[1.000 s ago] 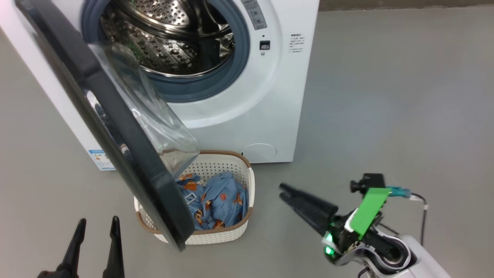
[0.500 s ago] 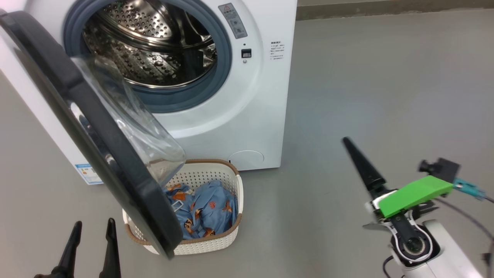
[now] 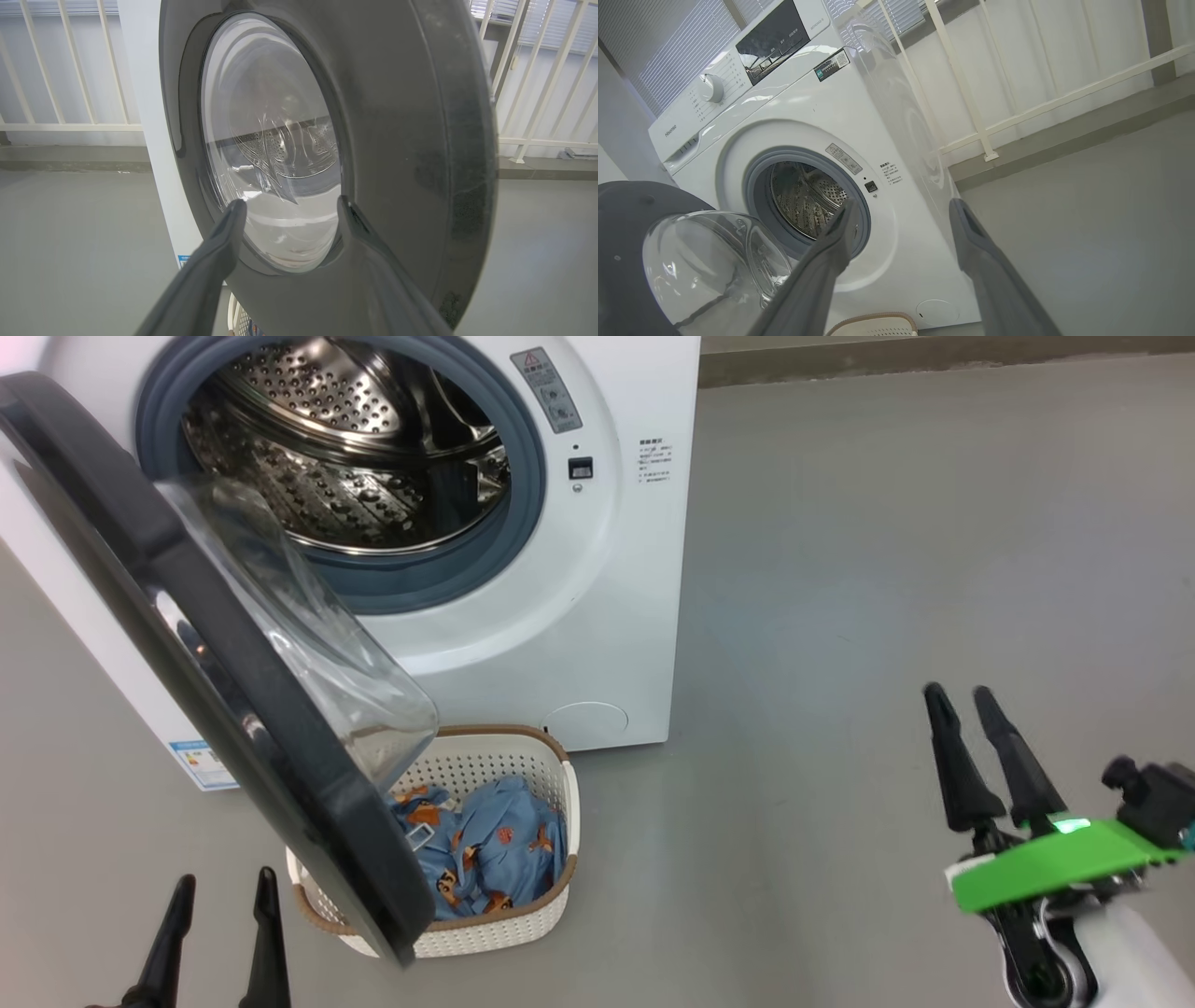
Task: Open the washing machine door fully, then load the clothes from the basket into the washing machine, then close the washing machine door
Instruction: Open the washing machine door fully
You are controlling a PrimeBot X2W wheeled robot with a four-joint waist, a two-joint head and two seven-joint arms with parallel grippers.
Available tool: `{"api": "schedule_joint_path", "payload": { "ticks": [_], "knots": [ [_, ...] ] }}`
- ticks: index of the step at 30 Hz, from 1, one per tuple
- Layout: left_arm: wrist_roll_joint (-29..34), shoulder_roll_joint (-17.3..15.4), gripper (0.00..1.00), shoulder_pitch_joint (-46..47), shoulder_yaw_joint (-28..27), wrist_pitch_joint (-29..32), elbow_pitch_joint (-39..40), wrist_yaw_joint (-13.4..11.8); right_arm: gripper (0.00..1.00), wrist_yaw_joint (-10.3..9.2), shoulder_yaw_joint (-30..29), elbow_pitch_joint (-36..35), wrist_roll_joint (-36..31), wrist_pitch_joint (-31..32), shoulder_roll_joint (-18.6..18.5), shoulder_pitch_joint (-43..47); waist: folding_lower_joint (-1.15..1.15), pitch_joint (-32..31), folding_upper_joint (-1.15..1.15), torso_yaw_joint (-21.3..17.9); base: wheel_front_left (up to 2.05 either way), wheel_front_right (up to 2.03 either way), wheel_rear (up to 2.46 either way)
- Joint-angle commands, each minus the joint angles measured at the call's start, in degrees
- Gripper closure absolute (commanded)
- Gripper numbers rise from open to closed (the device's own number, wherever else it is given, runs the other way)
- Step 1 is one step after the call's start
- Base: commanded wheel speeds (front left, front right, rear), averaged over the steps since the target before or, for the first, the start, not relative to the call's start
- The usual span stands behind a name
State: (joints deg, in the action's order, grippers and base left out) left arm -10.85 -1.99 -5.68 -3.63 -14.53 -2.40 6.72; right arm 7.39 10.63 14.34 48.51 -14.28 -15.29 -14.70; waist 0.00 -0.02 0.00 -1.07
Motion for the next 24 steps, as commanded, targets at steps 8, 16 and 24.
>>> {"api": "schedule_joint_path", "payload": {
  "ticks": [8, 16, 24],
  "knots": [
    [-0.2, -0.9, 0.00, 0.4, -1.4, -0.5, 1.7, -1.5, 0.00, 0.10, -6.4, -6.6, -21.3, -0.7, 3.5, 8.3, 0.00, 0.0, 0.00, 0.2, 0.00, 0.00, 0.00],
    [0.3, -0.9, 0.00, -0.2, -0.2, -0.5, 1.6, -2.1, 0.00, 0.10, -8.8, -8.6, -32.8, -0.7, 5.7, 11.3, 0.00, 0.0, 0.00, 0.7, 0.00, 0.00, 0.00],
    [0.7, -0.9, 0.00, -0.8, 1.0, -0.5, 0.5, -2.1, 0.00, 0.10, -11.2, -7.5, -42.3, -0.7, 7.7, 12.8, 0.00, -0.2, 0.00, 1.3, 0.00, 0.00, 0.00]
  ]
}}
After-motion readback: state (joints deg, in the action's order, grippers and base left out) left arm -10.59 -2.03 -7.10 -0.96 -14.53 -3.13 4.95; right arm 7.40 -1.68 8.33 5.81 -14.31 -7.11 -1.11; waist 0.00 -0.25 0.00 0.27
